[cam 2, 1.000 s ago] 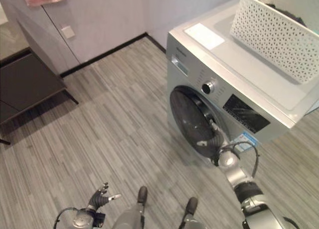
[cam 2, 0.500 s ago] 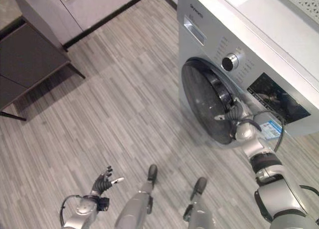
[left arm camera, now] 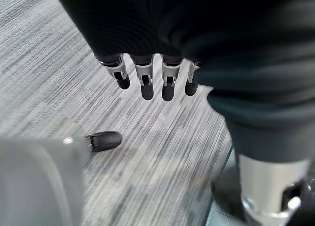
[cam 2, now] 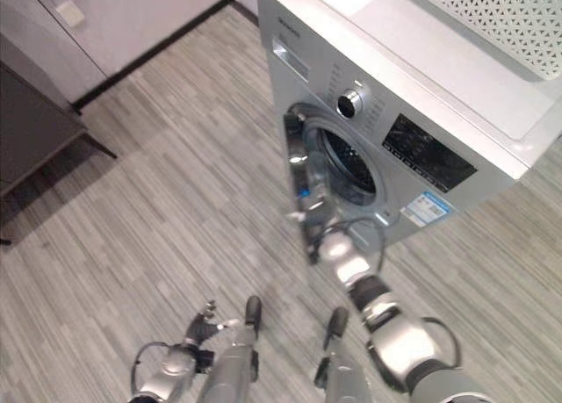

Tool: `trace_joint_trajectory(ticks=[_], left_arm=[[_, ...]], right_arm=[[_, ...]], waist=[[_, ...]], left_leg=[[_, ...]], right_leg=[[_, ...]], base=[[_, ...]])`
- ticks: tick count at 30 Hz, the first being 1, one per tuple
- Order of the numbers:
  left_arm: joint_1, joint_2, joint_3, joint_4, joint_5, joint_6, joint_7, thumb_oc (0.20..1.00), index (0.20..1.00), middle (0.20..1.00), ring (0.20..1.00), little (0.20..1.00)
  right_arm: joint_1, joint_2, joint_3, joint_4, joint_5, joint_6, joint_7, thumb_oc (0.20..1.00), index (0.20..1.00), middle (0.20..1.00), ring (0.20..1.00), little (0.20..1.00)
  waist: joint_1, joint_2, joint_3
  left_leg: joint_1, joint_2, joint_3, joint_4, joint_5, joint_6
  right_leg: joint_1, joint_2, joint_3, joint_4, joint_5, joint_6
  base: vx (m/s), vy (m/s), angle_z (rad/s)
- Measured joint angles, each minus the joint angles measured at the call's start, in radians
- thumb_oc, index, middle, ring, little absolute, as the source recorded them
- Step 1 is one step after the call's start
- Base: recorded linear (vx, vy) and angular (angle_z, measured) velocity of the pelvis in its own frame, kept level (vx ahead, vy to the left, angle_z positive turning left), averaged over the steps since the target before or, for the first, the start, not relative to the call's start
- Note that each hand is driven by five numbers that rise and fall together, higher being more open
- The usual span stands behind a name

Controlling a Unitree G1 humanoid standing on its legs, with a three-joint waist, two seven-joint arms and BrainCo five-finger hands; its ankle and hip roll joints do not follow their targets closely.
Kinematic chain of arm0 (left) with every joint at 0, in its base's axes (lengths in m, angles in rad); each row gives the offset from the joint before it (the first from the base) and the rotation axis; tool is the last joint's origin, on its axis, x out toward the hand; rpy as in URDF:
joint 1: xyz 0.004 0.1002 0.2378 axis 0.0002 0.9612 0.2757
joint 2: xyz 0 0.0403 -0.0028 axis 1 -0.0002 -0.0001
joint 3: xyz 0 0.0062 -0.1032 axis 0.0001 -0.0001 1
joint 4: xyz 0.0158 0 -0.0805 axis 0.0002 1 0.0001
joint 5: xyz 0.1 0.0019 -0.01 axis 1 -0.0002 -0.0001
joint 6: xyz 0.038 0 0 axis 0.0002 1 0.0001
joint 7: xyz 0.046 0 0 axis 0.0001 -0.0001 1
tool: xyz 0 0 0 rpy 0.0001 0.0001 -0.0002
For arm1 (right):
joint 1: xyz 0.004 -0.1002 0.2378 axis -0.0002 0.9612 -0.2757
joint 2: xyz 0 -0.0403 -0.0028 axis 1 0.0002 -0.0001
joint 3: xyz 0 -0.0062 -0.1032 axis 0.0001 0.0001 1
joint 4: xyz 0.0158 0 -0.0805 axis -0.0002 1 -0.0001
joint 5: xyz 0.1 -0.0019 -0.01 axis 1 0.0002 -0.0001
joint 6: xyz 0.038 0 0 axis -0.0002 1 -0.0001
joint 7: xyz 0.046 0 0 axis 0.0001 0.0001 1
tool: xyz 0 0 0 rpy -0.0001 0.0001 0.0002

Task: Grab the laundry basket,head to the washer,open it,put in the laundry and shut it.

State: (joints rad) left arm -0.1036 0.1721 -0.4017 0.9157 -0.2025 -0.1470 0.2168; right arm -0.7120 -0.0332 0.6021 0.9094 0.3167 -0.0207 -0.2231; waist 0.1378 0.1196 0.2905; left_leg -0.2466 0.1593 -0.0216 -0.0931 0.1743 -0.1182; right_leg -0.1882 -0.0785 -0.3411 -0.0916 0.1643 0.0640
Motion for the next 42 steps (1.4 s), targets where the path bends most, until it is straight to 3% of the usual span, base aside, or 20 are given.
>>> trace_joint_trajectory(ticks=[1, 2, 6, 7, 8, 12, 14, 15, 16, 17, 18, 21, 22, 23, 25, 29, 33, 36, 38, 42], left_arm=[[0.0, 0.003, -0.004, 0.004, 0.025, 0.014, 0.015, 1.0, 1.0, 1.0, 1.0, 1.0], [0.001, 0.009, -0.005, -0.001, 0.027, 0.016, 0.022, 1.0, 1.0, 1.0, 1.0, 1.0], [0.03, 0.088, -0.02, -0.098, 0.086, 0.018, 0.045, 1.0, 1.0, 1.0, 1.0, 1.0], [0.031, 0.151, -0.047, -0.176, 0.148, 0.037, 0.039, 1.0, 1.0, 1.0, 1.0, 1.0], [0.029, 0.276, -0.075, -0.302, 0.227, 0.038, 0.012, 1.0, 1.0, 1.0, 1.0, 1.0], [-0.016, 0.435, -0.036, -0.376, 0.263, 0.046, -0.062, 1.0, 1.0, 1.0, 1.0, 1.0], [-0.129, 0.551, -0.156, -0.374, 0.302, 0.054, -0.175, 1.0, 1.0, 1.0, 1.0, 1.0], [-0.15, 0.565, -0.168, -0.365, 0.303, 0.052, -0.21, 1.0, 1.0, 1.0, 1.0, 1.0], [-0.177, 0.561, -0.153, -0.351, 0.303, 0.053, -0.229, 1.0, 1.0, 1.0, 1.0, 1.0], [-0.235, 0.557, -0.206, -0.316, 0.3, 0.058, -0.266, 1.0, 1.0, 1.0, 1.0, 1.0], [-0.341, 0.571, -0.344, -0.275, 0.299, 0.064, -0.309, 1.0, 1.0, 1.0, 1.0, 1.0], [-0.557, 0.445, -0.483, -0.021, 0.29, 0.067, -0.411, 1.0, 1.0, 1.0, 1.0, 1.0], [-0.573, 0.429, -0.485, 0.002, 0.291, 0.065, -0.423, 1.0, 1.0, 1.0, 1.0, 1.0], [-0.624, 0.361, -0.486, 0.105, 0.29, 0.068, -0.435, 1.0, 1.0, 1.0, 1.0, 1.0], [-0.639, 0.334, -0.487, 0.13, 0.29, 0.079, -0.446, 1.0, 1.0, 1.0, 1.0, 1.0], [-0.702, 0.231, -0.393, 0.251, 0.23, 0.101, -0.458, 1.0, 1.0, 1.0, 1.0, 1.0], [-0.81, 0.195, -0.23, 0.434, 0.212, 0.097, -0.396, 1.0, 1.0, 1.0, 1.0, 1.0], [-0.918, 0.17, -0.087, 0.517, 0.251, 0.152, -0.269, 1.0, 1.0, 1.0, 1.0, 1.0], [-0.936, 0.199, -0.01, 0.537, 0.251, 0.156, -0.178, 1.0, 1.0, 1.0, 1.0, 1.0], [-1.021, 0.325, -0.036, 0.549, 0.251, 0.177, -0.055, 1.0, 1.0, 1.0, 1.0, 1.0]], right_arm=[[0.005, 0.033, 0.129, -0.001, 0.02, -0.002, 0.046, 1.0, 1.0, 1.0, 1.0, 1.0], [0.013, 0.047, 0.15, 0.0, 0.021, -0.004, 0.07, 1.0, 1.0, 1.0, 1.0, 1.0], [0.052, 0.068, 0.159, 0.014, 0.0, -0.004, 0.093, 1.0, 1.0, 1.0, 1.0, 1.0], [0.087, 0.031, 0.122, 0.057, -0.039, -0.008, 0.097, 1.0, 1.0, 1.0, 1.0, 1.0], [0.131, -0.035, 0.081, 0.1, -0.096, 0.004, 0.096, 1.0, 1.0, 1.0, 1.0, 1.0], [0.27, -0.185, 0.034, 0.132, -0.166, 0.04, 0.1, 1.0, 1.0, 1.0, 1.0, 1.0], [0.373, -0.268, -0.019, 0.12, -0.218, 0.047, 0.142, 1.0, 1.0, 1.0, 1.0, 1.0], [0.386, -0.277, -0.027, 0.121, -0.235, 0.064, 0.152, 1.0, 1.0, 1.0, 1.0, 1.0], [0.391, -0.287, -0.028, 0.123, -0.242, 0.071, 0.16, 1.0, 1.0, 1.0, 1.0, 1.0], [0.405, -0.295, -0.036, 0.122, -0.256, 0.065, 0.165, 1.0, 1.0, 1.0, 1.0, 1.0], [0.419, -0.3, -0.058, 0.118, -0.26, 0.061, 0.176, 1.0, 1.0, 1.0, 1.0, 1.0], [0.429, -0.298, -0.098, 0.077, -0.262, 0.068, 0.182, 1.0, 1.0, 1.0, 1.0, 1.0], [0.427, -0.294, -0.098, 0.069, -0.259, 0.069, 0.181, 1.0, 1.0, 1.0, 1.0, 1.0], [0.434, -0.301, -0.116, 0.027, -0.25, 0.069, 0.18, 1.0, 1.0, 1.0, 1.0, 1.0], [0.422, -0.299, -0.122, 0.006, -0.248, 0.068, 0.173, 1.0, 1.0, 1.0, 1.0, 1.0], [0.41, -0.336, -0.191, -0.09, -0.202, 0.064, 0.136, 1.0, 1.0, 1.0, 1.0, 1.0], [0.341, -0.349, -0.275, -0.158, -0.161, 0.051, 0.086, 1.0, 1.0, 1.0, 1.0, 1.0], [0.327, -0.345, -0.279, -0.277, -0.115, -0.006, 0.017, 1.0, 1.0, 1.0, 1.0, 1.0], [0.346, -0.345, -0.266, -0.35, -0.113, -0.024, -0.012, 1.0, 1.0, 1.0, 1.0, 1.0], [0.384, -0.363, -0.268, -0.425, -0.108, -0.048, -0.043, 1.0, 1.0, 1.0, 1.0, 1.0]], waist=[[0.04, 0.013, -0.017], [0.055, 0.02, -0.021], [0.082, 0.011, -0.03], [0.08, 0.003, -0.034], [0.077, -0.011, -0.039], [0.032, -0.031, -0.047], [-0.003, -0.039, -0.048], [-0.018, -0.044, -0.05], [-0.046, -0.05, -0.054], [-0.066, -0.054, -0.054], [-0.072, -0.054, -0.054], [-0.151, -0.068, -0.054], [-0.169, -0.078, -0.056], [-0.195, -0.084, -0.054], [-0.212, -0.092, -0.052], [-0.249, -0.109, -0.039], [-0.283, -0.155, -0.003], [-0.32, -0.21, 0.033], [-0.338, -0.234, 0.052], [-0.355, -0.252, 0.111]], left_leg=[[-0.002, 0.006, -0.005, 0.001, 0.002, -0.003], [-0.002, 0.006, -0.021, 0.001, 0.003, -0.003], [-0.003, 0.001, -0.049, 0.001, 0.003, -0.003], [-0.003, -0.003, -0.049, -0.003, 0.003, -0.003], [0.001, -0.011, -0.049, -0.003, 0.003, -0.003], [0.017, -0.025, -0.042, -0.004, 0.003, -0.002], [0.048, -0.025, -0.025, -0.005, 0.0, 0.005], [0.054, -0.024, -0.02, -0.005, -0.002, 0.008], [0.06, -0.02, -0.007, -0.005, -0.005, 0.006], [0.065, -0.018, 0.002, -0.005, -0.005, 0.006], [0.065, -0.014, 0.003, -0.005, -0.005, 0.006], [0.055, -0.015, 0.012, -0.006, -0.004, 0.005], [0.052, -0.012, 0.026, -0.005, -0.004, 0.004], [0.037, -0.012, 0.032, -0.005, -0.003, 0.005], [0.023, -0.012, 0.042, -0.005, 0.003, 0.0], [0.001, -0.007, 0.065, -0.004, 0.01, 0.005], [-0.038, -0.003, 0.079, -0.004, 0.006, 0.006], [-0.098, 0.013, 0.094, -0.001, 0.015, -0.003], [-0.125, 0.021, 0.102, -0.001, 0.02, -0.008], [-0.183, 0.041, 0.1, -0.001, 0.035, -0.016]], right_leg=[[0.003, 0.006, -0.009, 0.004, -0.002, -0.006], [0.011, 0.006, -0.02, 0.004, -0.005, -0.007], [0.031, 0.0, -0.045, 0.005, -0.013, -0.003], [0.037, -0.006, -0.052, 0.005, -0.013, -0.003], [0.044, -0.015, -0.054, 0.004, -0.014, 0.001], [0.055, -0.031, -0.046, 0.004, -0.013, 0.016], [0.083, -0.032, -0.041, 0.004, -0.017, 0.02], [0.087, -0.031, -0.03, 0.004, -0.018, 0.021], [0.083, -0.028, -0.018, 0.002, -0.018, 0.022], [0.084, -0.027, -0.019, 0.0, -0.018, 0.02], [0.086, -0.024, -0.022, 0.003, -0.018, 0.019], [0.071, -0.026, -0.003, 0.004, -0.014, 0.02], [0.057, -0.023, 0.009, 0.004, -0.013, 0.018], [0.036, -0.021, 0.025, 0.004, -0.01, 0.018], [0.014, -0.021, 0.032, 0.004, 0.004, 0.014], [-0.017, -0.018, 0.042, 0.004, 0.006, 0.012], [-0.068, -0.015, 0.062, 0.004, 0.016, 0.013], [-0.142, 0.001, 0.085, 0.004, 0.033, 0.01], [-0.174, 0.013, 0.087, 0.004, 0.037, 0.006], [-0.229, 0.031, 0.082, 0.005, 0.057, -0.016]], base=[[0.0, -0.037, 0.19], [0.0, -0.036, 0.3], [0.0, -0.017, 0.27], [0.01, 0.017, 0.28], [0.01, 0.021, 0.2], [0.04, 0.037, -0.01], [0.04, 0.052, -0.1], [0.02, 0.042, -0.31], [0.01, 0.044, -0.23], [0.0, 0.032, -0.08], [-0.02, 0.05, -0.05], [-0.05, 0.039, -0.15], [-0.06, 0.02, -0.31], [-0.04, 0.02, -0.29], [-0.03, 0.021, -0.16], [-0.04, 0.02, -0.09], [-0.05, -0.026, -0.14], [-0.05, -0.069, -0.24], [-0.05, -0.049, -0.13], [-0.01, -0.062, -0.03]])
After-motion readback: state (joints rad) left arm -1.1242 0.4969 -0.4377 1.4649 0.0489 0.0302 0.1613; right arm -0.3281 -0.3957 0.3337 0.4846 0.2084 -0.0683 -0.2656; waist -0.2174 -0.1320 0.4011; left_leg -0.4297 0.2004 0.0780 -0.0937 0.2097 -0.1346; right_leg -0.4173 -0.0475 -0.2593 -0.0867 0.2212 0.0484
